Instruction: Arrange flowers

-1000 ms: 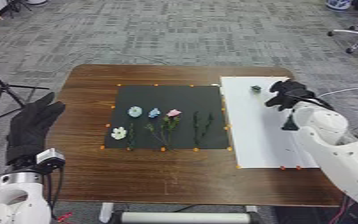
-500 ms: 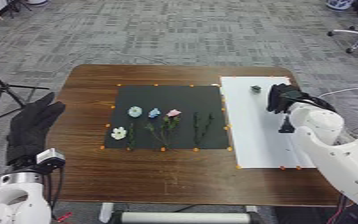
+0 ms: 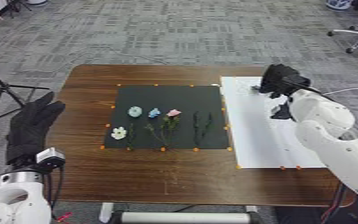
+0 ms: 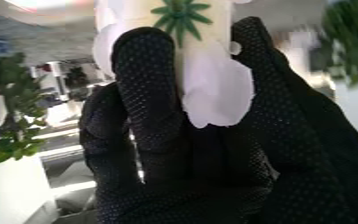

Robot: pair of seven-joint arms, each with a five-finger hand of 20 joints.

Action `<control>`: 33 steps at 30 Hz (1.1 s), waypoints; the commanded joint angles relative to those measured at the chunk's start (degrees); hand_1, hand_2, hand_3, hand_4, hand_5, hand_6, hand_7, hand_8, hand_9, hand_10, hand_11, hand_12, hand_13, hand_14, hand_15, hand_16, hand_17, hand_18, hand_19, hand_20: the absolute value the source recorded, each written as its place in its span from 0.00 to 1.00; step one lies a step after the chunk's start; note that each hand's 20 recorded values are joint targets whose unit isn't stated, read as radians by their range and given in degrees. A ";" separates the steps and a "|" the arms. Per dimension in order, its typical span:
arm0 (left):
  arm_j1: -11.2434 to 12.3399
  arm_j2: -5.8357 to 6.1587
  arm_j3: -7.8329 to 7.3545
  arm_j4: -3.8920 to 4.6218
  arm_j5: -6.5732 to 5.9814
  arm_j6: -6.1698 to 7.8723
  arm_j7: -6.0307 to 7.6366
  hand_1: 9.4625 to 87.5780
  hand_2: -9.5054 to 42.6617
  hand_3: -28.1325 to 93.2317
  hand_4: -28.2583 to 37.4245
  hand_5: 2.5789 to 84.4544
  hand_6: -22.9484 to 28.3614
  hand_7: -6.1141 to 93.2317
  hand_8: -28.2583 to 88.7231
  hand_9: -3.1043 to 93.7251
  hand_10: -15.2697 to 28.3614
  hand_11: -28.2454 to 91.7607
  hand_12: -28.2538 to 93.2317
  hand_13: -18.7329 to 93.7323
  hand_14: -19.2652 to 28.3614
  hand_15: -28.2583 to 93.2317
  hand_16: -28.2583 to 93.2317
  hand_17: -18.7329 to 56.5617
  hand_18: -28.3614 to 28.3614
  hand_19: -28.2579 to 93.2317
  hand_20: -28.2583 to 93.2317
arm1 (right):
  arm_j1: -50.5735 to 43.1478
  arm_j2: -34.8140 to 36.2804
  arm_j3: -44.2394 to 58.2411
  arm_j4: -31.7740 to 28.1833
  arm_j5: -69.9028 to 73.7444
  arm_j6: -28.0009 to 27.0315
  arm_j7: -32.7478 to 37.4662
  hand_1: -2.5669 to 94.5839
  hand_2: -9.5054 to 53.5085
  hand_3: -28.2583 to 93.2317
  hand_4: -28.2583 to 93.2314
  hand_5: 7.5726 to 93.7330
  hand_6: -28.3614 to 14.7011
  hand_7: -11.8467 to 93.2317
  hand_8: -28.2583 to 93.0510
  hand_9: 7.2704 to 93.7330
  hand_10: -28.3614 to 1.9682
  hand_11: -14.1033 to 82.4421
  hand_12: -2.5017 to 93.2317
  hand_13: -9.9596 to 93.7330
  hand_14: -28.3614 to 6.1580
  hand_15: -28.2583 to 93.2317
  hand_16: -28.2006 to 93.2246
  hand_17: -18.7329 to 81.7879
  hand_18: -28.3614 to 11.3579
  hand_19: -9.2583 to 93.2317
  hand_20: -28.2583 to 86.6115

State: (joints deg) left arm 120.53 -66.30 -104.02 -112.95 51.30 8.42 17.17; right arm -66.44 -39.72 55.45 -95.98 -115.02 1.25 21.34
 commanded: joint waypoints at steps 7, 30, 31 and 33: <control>-0.27 0.53 0.84 -0.24 -0.15 0.48 -1.14 0.18 0.36 0.79 0.00 0.56 0.55 0.16 0.18 0.55 0.70 0.40 0.30 0.53 0.76 0.37 0.22 0.36 0.72 0.32 0.37 | 10.67 -19.39 -13.34 4.14 4.66 8.04 0.18 0.65 0.02 0.71 0.11 0.82 0.62 0.28 0.30 0.85 0.49 0.25 0.29 0.83 0.55 0.62 0.49 0.58 0.20 0.80 0.74; -2.00 0.91 2.12 0.71 0.01 0.29 -1.75 0.18 0.36 0.79 0.00 0.56 0.55 0.16 0.18 0.55 0.71 0.40 0.30 0.53 0.76 0.37 0.22 0.35 0.73 0.33 0.37 | 5.28 -23.89 -14.94 12.60 -6.31 15.56 1.20 0.63 0.01 0.71 0.10 0.84 0.68 0.26 0.26 0.85 0.55 0.23 0.25 0.83 0.52 0.61 0.51 0.57 0.18 0.81 0.74; -2.06 0.92 2.19 0.72 0.00 0.23 -1.71 0.18 0.36 0.79 0.00 0.56 0.55 0.16 0.18 0.55 0.70 0.40 0.30 0.53 0.76 0.37 0.22 0.35 0.73 0.33 0.37 | 5.37 -23.73 -15.39 12.84 -6.89 16.18 1.12 0.63 0.01 0.71 0.10 0.84 0.68 0.26 0.26 0.85 0.55 0.23 0.25 0.83 0.53 0.61 0.51 0.57 0.18 0.81 0.74; -2.07 0.92 2.13 0.75 -0.02 0.16 -1.68 0.18 0.36 0.79 0.00 0.56 0.55 0.16 0.18 0.55 0.70 0.40 0.30 0.53 0.76 0.37 0.22 0.35 0.73 0.33 0.37 | 5.29 -23.68 -15.40 12.83 -7.25 15.43 1.07 0.63 0.01 0.71 0.10 0.84 0.68 0.26 0.26 0.84 0.56 0.23 0.25 0.83 0.53 0.61 0.51 0.57 0.18 0.81 0.74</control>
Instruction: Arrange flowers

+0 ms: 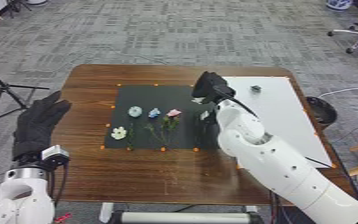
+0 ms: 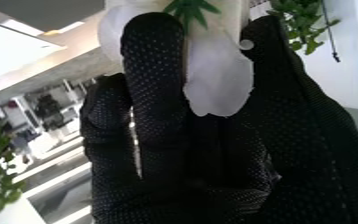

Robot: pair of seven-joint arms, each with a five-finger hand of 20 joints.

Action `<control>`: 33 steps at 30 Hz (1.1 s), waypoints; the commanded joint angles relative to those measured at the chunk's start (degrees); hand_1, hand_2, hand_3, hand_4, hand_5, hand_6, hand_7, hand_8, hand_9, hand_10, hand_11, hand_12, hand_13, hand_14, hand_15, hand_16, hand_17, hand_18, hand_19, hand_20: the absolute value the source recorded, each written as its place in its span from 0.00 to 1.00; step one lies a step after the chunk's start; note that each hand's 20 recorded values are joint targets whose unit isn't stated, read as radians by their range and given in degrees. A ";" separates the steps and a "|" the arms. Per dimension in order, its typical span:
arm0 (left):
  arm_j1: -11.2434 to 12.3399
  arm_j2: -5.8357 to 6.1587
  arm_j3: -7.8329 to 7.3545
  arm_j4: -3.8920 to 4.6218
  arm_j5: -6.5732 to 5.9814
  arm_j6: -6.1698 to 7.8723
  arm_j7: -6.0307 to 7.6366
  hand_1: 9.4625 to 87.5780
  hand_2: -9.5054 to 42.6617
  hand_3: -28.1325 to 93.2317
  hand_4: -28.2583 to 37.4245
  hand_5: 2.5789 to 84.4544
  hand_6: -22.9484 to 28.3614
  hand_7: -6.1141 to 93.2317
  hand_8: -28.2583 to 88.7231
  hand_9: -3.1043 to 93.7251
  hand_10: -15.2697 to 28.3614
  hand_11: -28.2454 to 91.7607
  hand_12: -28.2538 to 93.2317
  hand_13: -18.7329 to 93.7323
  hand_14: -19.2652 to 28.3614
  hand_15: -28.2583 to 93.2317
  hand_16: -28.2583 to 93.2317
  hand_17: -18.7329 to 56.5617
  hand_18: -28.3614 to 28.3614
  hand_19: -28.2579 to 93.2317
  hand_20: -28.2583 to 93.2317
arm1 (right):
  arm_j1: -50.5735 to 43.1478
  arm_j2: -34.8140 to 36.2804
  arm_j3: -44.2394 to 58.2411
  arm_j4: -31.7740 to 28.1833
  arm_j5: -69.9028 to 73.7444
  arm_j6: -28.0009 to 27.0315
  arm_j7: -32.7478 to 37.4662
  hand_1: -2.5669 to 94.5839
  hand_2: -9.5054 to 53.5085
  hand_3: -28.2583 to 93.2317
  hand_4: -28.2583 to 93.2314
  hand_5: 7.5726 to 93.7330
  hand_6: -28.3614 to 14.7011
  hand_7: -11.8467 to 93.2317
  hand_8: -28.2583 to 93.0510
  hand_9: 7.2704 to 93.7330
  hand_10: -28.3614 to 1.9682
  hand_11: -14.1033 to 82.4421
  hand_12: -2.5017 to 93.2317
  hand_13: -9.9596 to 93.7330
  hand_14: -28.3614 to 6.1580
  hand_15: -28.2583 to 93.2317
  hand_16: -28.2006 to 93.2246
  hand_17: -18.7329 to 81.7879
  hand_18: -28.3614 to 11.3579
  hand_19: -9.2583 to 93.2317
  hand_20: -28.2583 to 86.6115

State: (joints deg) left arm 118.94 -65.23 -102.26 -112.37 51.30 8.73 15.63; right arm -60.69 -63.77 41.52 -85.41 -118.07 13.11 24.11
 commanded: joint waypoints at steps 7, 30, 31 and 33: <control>-0.45 -0.24 0.37 0.14 -0.01 -0.26 0.05 0.18 0.36 0.79 0.00 0.56 0.55 0.16 0.18 0.55 0.70 0.40 0.30 0.53 0.76 0.37 0.22 0.35 0.73 0.33 0.37 | 0.20 1.34 -2.29 1.22 -3.19 1.96 -1.86 0.60 0.00 0.72 0.11 0.82 0.68 0.26 0.25 0.81 0.55 0.25 0.22 0.82 0.51 0.62 0.51 0.56 0.17 0.81 0.74; 0.12 -0.44 -0.01 -0.21 -0.05 -0.25 0.46 0.18 0.35 0.79 0.00 0.55 0.55 0.16 0.18 0.55 0.70 0.40 0.30 0.52 0.76 0.37 0.22 0.35 0.73 0.32 0.37 | 5.53 6.87 2.83 -1.42 -5.83 -5.35 -4.06 0.38 0.00 0.77 0.13 0.58 0.61 0.23 0.16 0.56 0.39 0.23 0.18 0.70 0.38 0.63 0.49 0.49 0.12 0.79 0.74; 0.39 -0.49 -0.14 -0.29 -0.02 -0.25 0.50 0.18 0.35 0.79 0.00 0.55 0.55 0.16 0.18 0.55 0.70 0.40 0.30 0.52 0.76 0.37 0.22 0.35 0.73 0.32 0.37 | 5.99 7.41 3.68 -1.14 -6.85 -7.52 -3.96 0.37 0.00 0.78 0.13 0.56 0.61 0.23 0.16 0.54 0.39 0.22 0.19 0.69 0.36 0.63 0.49 0.49 0.12 0.79 0.74; 0.50 -0.49 -0.14 -0.34 -0.12 -0.12 0.55 0.18 0.35 0.79 0.00 0.55 0.55 0.16 0.18 0.55 0.70 0.40 0.31 0.52 0.76 0.37 0.22 0.35 0.73 0.33 0.37 | 7.01 8.48 4.67 -0.23 -8.25 -10.77 -3.29 0.36 0.00 0.78 0.13 0.53 0.61 0.22 0.17 0.51 0.38 0.21 0.19 0.68 0.35 0.63 0.49 0.48 0.11 0.79 0.74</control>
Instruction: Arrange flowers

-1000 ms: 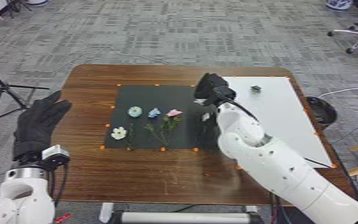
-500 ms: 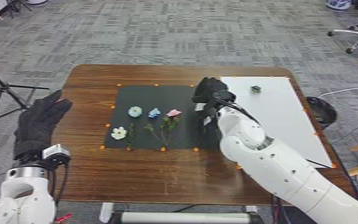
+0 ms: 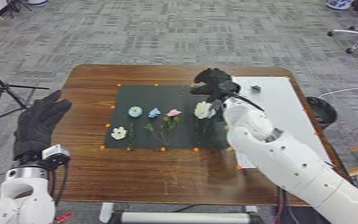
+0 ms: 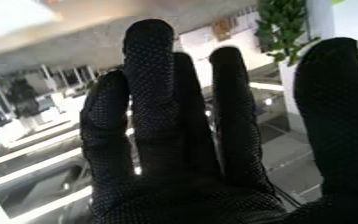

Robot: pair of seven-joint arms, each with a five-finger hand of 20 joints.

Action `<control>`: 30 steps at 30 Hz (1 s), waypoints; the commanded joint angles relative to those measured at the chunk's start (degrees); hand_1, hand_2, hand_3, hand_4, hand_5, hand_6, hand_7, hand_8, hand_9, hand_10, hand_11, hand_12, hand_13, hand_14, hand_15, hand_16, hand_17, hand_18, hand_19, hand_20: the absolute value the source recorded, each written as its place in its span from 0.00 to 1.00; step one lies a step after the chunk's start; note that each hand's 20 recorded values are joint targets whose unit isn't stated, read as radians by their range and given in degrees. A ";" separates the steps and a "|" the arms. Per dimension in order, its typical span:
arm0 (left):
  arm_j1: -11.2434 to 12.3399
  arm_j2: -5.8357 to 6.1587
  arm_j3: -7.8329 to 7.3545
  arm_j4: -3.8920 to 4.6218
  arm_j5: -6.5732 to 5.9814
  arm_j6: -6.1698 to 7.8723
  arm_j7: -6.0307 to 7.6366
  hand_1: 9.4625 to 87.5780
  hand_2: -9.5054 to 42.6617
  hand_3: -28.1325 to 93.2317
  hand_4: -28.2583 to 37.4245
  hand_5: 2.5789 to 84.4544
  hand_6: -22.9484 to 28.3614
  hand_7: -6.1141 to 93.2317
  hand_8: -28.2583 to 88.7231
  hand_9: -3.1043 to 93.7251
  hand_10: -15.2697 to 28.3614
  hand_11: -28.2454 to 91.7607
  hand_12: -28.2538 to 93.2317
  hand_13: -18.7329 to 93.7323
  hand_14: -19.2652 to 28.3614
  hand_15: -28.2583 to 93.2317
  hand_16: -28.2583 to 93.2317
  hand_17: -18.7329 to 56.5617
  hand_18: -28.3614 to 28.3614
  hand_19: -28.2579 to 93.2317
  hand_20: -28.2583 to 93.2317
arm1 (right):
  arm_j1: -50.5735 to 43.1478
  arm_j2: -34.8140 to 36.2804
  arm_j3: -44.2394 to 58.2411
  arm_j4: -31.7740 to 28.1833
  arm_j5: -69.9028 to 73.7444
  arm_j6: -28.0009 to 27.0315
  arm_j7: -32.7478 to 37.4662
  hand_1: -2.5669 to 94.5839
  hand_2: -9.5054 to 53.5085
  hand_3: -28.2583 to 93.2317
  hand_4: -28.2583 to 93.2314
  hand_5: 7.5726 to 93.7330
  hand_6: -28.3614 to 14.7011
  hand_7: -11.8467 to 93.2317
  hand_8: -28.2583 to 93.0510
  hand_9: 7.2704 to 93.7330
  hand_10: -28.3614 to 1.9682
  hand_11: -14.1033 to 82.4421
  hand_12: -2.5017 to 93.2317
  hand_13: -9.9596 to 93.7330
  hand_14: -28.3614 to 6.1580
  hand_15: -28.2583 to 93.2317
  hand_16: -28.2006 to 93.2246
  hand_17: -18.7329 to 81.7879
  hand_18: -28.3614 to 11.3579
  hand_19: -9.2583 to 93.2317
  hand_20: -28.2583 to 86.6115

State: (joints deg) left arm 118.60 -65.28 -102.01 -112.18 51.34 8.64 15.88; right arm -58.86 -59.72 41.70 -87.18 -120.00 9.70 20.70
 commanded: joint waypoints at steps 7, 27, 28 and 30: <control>0.89 -0.52 -0.26 -0.70 -0.18 0.31 0.53 0.18 0.35 0.79 0.00 0.55 0.54 0.16 0.18 0.55 0.70 0.40 0.30 0.52 0.76 0.37 0.22 0.35 0.73 0.33 0.37 | 5.95 5.92 7.13 7.13 -12.39 -14.82 0.66 0.35 0.00 0.78 0.13 0.47 0.60 0.21 0.17 0.45 0.37 0.20 0.20 0.68 0.34 0.66 0.48 0.48 0.10 0.80 0.74; 0.38 -0.50 0.39 -0.37 -0.07 -0.29 -0.37 0.18 0.35 0.79 0.00 0.55 0.54 0.16 0.18 0.55 0.70 0.40 0.31 0.53 0.76 0.37 0.22 0.34 0.74 0.32 0.37 | -1.10 3.69 13.58 12.39 -17.27 -18.76 1.39 0.38 0.00 0.78 0.12 0.50 0.61 0.22 0.17 0.53 0.38 0.23 0.21 0.72 0.37 0.70 0.47 0.50 0.10 0.81 0.74; 0.38 -0.48 0.43 -0.38 -0.07 -0.39 -0.47 0.18 0.35 0.79 0.00 0.55 0.54 0.16 0.18 0.55 0.70 0.40 0.30 0.53 0.76 0.37 0.22 0.34 0.74 0.33 0.37 | -1.35 3.48 13.50 12.87 -17.39 -17.76 1.43 0.38 0.00 0.78 0.12 0.50 0.61 0.23 0.17 0.54 0.38 0.24 0.21 0.72 0.37 0.70 0.47 0.50 0.10 0.82 0.74; 0.06 -0.43 0.65 -0.26 0.13 -0.61 -0.49 0.18 0.35 0.79 0.00 0.55 0.54 0.16 0.18 0.55 0.70 0.40 0.30 0.52 0.76 0.37 0.22 0.34 0.74 0.33 0.37 | -1.91 3.58 13.22 13.20 -17.71 -15.88 1.63 0.40 0.00 0.78 0.12 0.52 0.62 0.23 0.17 0.56 0.40 0.24 0.21 0.73 0.39 0.70 0.47 0.51 0.10 0.82 0.74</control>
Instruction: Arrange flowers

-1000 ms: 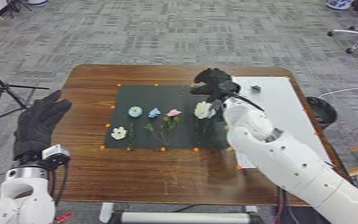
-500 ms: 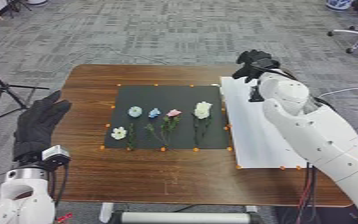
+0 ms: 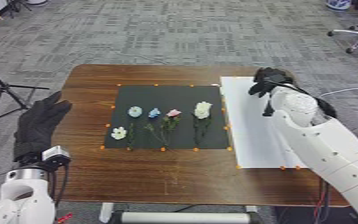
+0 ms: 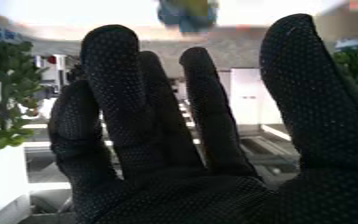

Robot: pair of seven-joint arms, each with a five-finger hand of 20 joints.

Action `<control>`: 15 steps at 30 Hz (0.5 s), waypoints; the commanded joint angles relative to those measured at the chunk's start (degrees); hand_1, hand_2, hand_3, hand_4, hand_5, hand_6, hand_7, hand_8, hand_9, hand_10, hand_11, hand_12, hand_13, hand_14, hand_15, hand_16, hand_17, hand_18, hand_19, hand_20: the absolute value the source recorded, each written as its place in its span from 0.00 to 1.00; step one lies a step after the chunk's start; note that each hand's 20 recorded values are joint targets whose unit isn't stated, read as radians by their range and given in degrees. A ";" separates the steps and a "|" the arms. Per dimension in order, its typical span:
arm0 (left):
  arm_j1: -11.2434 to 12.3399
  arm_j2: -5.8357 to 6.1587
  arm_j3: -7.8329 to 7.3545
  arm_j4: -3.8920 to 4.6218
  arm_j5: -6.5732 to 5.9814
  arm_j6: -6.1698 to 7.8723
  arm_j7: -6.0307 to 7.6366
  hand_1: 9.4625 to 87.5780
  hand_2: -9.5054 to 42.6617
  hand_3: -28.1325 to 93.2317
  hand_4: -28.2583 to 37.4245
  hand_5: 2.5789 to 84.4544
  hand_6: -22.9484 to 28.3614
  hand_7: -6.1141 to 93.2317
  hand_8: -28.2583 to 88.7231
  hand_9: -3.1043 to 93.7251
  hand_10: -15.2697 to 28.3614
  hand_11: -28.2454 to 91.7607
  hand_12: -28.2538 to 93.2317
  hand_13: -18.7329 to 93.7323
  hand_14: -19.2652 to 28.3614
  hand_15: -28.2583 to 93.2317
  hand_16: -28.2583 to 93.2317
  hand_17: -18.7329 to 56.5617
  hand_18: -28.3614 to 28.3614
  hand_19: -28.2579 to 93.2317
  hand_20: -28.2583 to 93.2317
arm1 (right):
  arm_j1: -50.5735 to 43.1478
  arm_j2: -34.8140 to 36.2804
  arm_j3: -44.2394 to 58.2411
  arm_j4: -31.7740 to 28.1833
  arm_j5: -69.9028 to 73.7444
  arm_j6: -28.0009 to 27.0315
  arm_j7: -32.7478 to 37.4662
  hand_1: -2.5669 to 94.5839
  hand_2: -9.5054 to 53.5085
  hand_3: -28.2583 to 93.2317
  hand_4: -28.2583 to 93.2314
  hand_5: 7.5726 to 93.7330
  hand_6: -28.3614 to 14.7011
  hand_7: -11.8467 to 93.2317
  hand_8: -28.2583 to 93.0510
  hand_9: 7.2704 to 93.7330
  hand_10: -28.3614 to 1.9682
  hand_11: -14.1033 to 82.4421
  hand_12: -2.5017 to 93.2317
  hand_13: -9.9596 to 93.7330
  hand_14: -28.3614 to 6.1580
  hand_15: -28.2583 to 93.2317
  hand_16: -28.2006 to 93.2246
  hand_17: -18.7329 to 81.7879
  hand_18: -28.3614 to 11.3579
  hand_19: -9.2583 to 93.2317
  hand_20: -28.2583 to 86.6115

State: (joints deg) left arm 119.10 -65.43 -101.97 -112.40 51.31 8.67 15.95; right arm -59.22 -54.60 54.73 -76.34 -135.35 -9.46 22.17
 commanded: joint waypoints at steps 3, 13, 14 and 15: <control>-0.31 -0.24 0.54 -0.09 -0.08 -0.35 -0.47 0.18 0.35 0.79 0.00 0.55 0.54 0.16 0.18 0.55 0.70 0.40 0.30 0.52 0.76 0.37 0.22 0.34 0.74 0.32 0.37 | -1.96 -1.38 -0.98 2.93 -2.32 7.31 -0.25 0.43 0.00 0.78 0.11 0.56 0.64 0.24 0.16 0.62 0.45 0.27 0.20 0.76 0.42 0.71 0.47 0.52 0.11 0.83 0.74; -0.26 -0.40 0.48 -0.07 -0.15 -0.26 -0.14 0.18 0.36 0.79 0.00 0.55 0.55 0.16 0.18 0.55 0.70 0.40 0.30 0.52 0.76 0.37 0.22 0.34 0.74 0.33 0.37 | -0.83 0.29 -5.46 3.99 -2.78 16.26 -2.77 0.59 0.02 0.70 0.09 0.77 0.68 0.28 0.26 0.86 0.54 0.32 0.24 0.82 0.52 0.71 0.50 0.57 0.14 0.87 0.74; -0.26 -0.45 0.45 -0.07 -0.20 -0.24 -0.03 0.18 0.36 0.79 0.00 0.56 0.55 0.16 0.18 0.55 0.70 0.40 0.31 0.52 0.76 0.37 0.22 0.34 0.74 0.33 0.37 | -0.61 0.64 -5.87 3.81 -2.61 16.82 -2.85 0.60 0.02 0.70 0.09 0.79 0.68 0.28 0.27 0.87 0.54 0.32 0.25 0.83 0.52 0.71 0.50 0.57 0.14 0.87 0.74; -0.31 -0.50 0.43 -0.05 -0.14 -0.24 -0.11 0.18 0.36 0.79 0.00 0.56 0.55 0.16 0.18 0.55 0.70 0.40 0.31 0.52 0.76 0.37 0.22 0.34 0.74 0.33 0.37 | -0.44 0.97 -6.18 3.67 -2.40 17.53 -2.94 0.61 0.02 0.70 0.09 0.80 0.69 0.29 0.27 0.88 0.55 0.32 0.25 0.83 0.53 0.71 0.50 0.58 0.14 0.87 0.74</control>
State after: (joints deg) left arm 118.68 -65.40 -101.50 -112.32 51.34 8.60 15.80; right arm -60.67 -55.26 50.27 -72.24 -137.12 5.27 20.73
